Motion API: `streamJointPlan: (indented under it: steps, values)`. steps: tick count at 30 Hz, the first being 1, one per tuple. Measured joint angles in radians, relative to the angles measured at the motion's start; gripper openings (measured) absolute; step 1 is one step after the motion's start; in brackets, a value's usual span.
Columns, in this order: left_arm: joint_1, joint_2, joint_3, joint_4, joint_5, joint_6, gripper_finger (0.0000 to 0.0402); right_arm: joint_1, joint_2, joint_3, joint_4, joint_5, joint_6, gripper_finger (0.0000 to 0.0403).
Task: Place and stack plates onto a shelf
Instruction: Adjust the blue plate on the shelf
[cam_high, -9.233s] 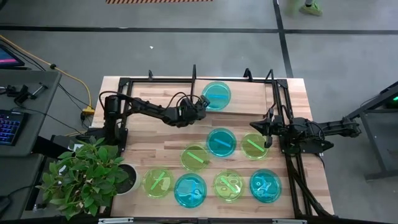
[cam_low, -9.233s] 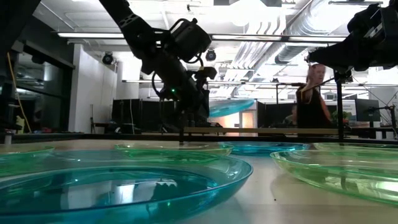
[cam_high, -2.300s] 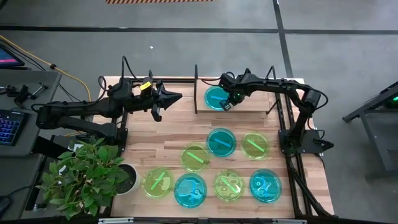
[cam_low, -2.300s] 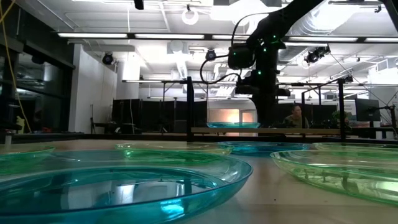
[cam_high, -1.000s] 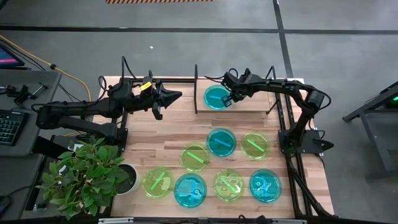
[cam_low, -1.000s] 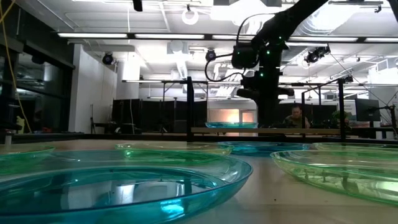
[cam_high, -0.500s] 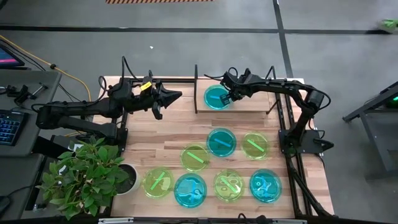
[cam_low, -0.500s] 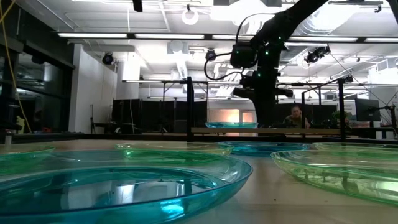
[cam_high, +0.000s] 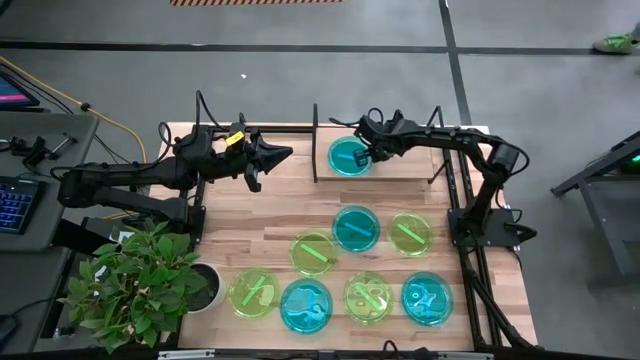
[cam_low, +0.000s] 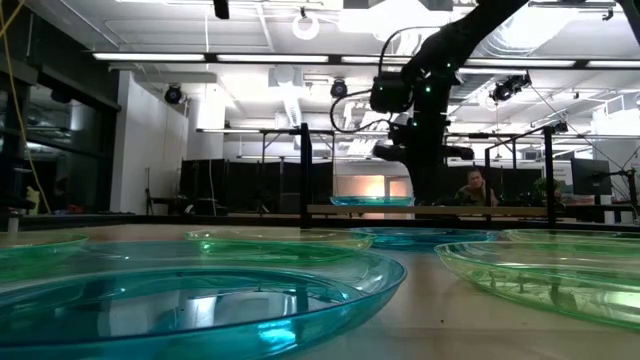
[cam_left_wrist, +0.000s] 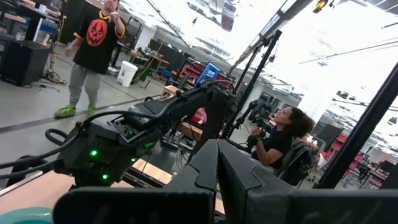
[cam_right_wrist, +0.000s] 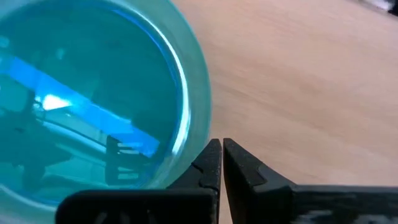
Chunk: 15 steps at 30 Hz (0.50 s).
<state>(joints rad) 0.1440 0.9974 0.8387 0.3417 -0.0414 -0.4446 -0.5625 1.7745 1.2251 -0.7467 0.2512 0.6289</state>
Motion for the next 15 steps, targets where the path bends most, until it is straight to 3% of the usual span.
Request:
streamJointPlan:
  steps: [15]
  values:
    - [0.0, 0.0, 0.0, 0.0, 0.0, 0.0, 0.0, 0.002, 0.007, 0.0, 0.075, -0.051, 0.048, 0.0]
